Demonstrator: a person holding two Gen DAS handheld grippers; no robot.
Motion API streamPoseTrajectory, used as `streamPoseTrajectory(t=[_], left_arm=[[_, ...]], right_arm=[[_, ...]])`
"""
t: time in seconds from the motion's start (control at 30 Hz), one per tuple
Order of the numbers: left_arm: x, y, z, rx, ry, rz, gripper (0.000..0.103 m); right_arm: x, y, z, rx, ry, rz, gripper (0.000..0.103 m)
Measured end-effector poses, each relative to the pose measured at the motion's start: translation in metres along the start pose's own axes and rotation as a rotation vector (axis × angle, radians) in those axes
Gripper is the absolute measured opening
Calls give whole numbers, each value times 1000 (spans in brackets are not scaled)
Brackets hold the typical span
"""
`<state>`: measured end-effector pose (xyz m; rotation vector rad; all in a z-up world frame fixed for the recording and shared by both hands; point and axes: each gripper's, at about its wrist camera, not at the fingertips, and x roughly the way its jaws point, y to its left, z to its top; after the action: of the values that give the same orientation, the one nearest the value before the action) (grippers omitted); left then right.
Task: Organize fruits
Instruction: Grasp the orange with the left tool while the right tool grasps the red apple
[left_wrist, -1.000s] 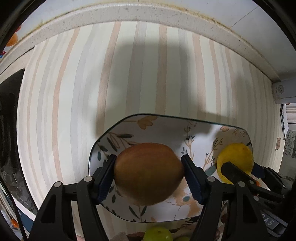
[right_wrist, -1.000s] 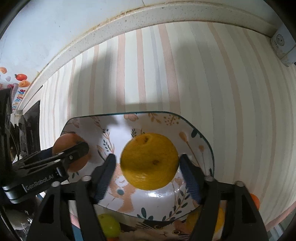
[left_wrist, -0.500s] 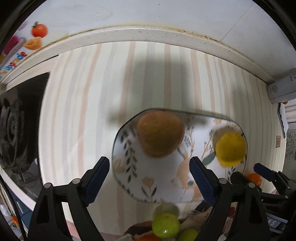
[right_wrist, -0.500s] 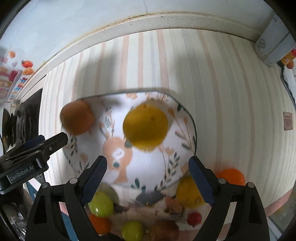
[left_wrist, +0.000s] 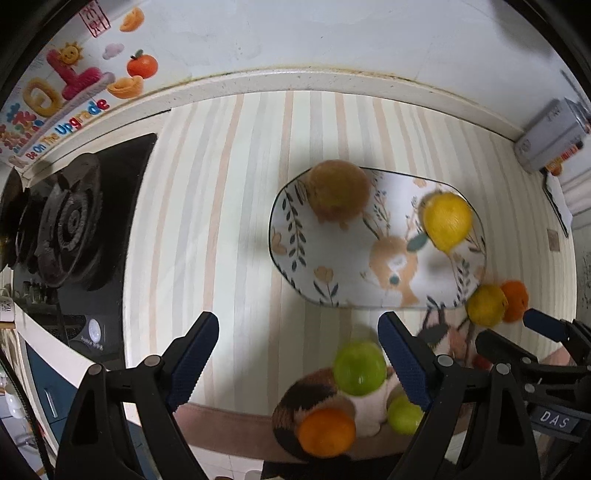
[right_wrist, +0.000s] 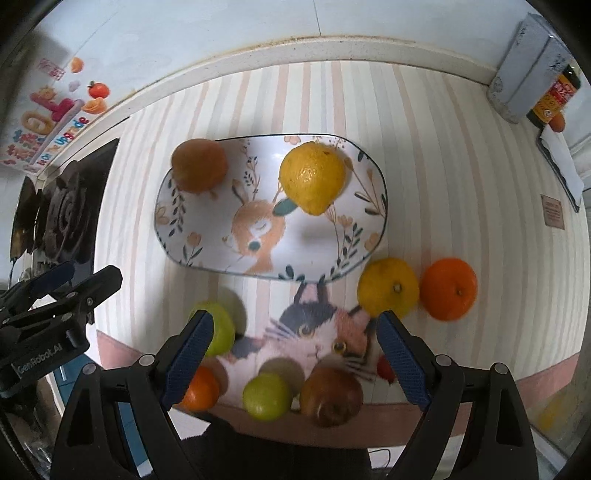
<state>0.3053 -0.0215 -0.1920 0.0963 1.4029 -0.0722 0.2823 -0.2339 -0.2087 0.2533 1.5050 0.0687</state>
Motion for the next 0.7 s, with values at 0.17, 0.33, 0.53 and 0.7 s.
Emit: streamPoseTrajectory(t=[0.17, 0.33, 0.53, 0.7], left_arm=[[-31, -7, -18, 20, -53, 0, 88], [-58, -10, -32, 17, -79, -41, 88], [-87, -17, -48, 36, -114, -58, 88], [-105, -20, -60, 32, -133, -79, 88]], right_arm=[[-28, -2, -20, -7, -44, 6, 92], [-60, -1, -38, -11, -85, 19, 92], [-96, 0, -57, -18, -139, 12, 92], [-121, -2, -68, -9, -178, 22, 92]])
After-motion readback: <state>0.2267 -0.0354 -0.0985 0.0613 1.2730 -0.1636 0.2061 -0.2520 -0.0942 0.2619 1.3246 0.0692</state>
